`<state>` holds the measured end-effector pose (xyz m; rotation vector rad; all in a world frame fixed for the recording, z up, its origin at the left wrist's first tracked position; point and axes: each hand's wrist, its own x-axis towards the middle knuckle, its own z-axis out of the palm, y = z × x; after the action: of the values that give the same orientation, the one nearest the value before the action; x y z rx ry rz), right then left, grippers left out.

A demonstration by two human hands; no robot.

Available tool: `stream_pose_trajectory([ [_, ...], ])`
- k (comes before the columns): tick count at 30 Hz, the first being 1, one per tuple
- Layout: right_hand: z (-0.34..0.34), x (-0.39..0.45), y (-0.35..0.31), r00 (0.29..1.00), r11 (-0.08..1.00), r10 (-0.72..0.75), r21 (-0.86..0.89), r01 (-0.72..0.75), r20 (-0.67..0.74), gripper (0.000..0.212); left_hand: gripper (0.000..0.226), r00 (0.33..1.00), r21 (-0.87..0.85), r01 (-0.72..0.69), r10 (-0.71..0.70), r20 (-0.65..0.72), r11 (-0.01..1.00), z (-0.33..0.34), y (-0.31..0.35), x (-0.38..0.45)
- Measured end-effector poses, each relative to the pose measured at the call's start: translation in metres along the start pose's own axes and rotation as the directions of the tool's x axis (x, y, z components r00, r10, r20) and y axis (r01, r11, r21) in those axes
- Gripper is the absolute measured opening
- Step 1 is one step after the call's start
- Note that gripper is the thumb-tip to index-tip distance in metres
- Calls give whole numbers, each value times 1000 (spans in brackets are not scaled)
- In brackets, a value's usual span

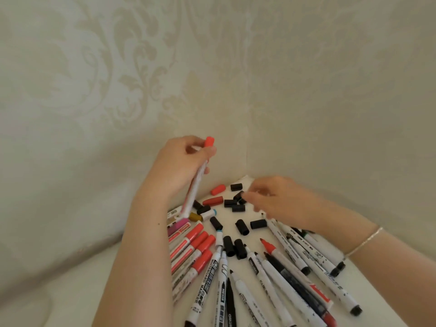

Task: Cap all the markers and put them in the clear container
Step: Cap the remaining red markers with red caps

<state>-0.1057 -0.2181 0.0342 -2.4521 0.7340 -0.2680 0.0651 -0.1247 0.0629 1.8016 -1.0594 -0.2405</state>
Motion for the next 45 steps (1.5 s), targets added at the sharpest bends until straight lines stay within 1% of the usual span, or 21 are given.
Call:
stream_pose_trajectory([
  [1,-2,2,8,998,996,63,-70,-61,23,23,23,995,161,48,-61,78,986,-5,-6,0],
  [2,-3,3,16,991,986,120,-124,-112,57,17,23,972,298,115,-169,161,947,-9,-14,0],
  [4,-2,3,26,967,966,214,-178,-189,136,14,29,883,486,227,-388,264,844,-11,-29,0],
  [5,-1,2,29,956,958,245,-190,-213,163,14,33,846,527,262,-455,277,808,-11,-36,1],
  [6,-1,2,31,947,953,265,-201,-228,183,15,37,825,551,281,-492,280,785,-11,-40,1],
  [9,0,1,33,930,944,293,-220,-244,223,11,37,805,635,269,-531,264,724,-7,-49,4],
  [13,0,1,31,913,951,286,-203,-234,291,4,33,832,711,228,-512,213,666,4,-58,10],
  [16,1,0,27,894,951,276,-235,-201,353,10,27,868,734,196,-463,177,650,12,-61,13],
  [19,5,-1,23,880,946,271,-277,-169,389,14,22,929,697,174,-350,117,696,24,-59,19],
  [21,10,-1,20,878,939,266,-312,-144,397,15,26,966,644,143,-247,73,752,36,-57,23],
  [23,14,0,19,886,933,257,-337,-124,387,17,34,986,588,95,-155,52,803,53,-58,25],
  [25,17,-1,20,895,932,245,-345,-112,372,17,41,993,576,26,-86,77,817,69,-64,26],
  [27,18,-1,23,908,932,223,-350,-92,355,16,43,992,576,-22,-56,116,817,82,-73,27],
  [30,15,-2,28,916,942,201,-324,-84,347,16,42,983,582,-44,-70,172,812,90,-86,28],
  [33,9,-4,34,899,963,193,-254,-95,394,20,41,971,584,-50,-98,220,810,92,-96,29],
  [35,6,-7,38,894,973,183,-204,-105,410,20,39,971,604,-66,-88,222,794,94,-97,31],
  [37,2,-6,44,926,983,165,-133,-127,338,18,38,978,666,-80,-72,198,742,97,-97,31],
  [40,-6,6,60,979,982,189,-17,-188,73,16,34,986,772,-72,-69,149,632,99,-100,32],
  [42,-14,18,74,968,975,217,-18,-221,-125,16,30,989,792,-51,-78,124,608,99,-102,33],
  [43,-17,25,81,954,970,227,-38,-238,-197,15,29,990,790,-41,-79,113,612,100,-102,33],
  [45,-20,37,91,936,957,232,-107,-268,-266,19,25,993,776,-34,-70,100,629,99,-99,34],
])
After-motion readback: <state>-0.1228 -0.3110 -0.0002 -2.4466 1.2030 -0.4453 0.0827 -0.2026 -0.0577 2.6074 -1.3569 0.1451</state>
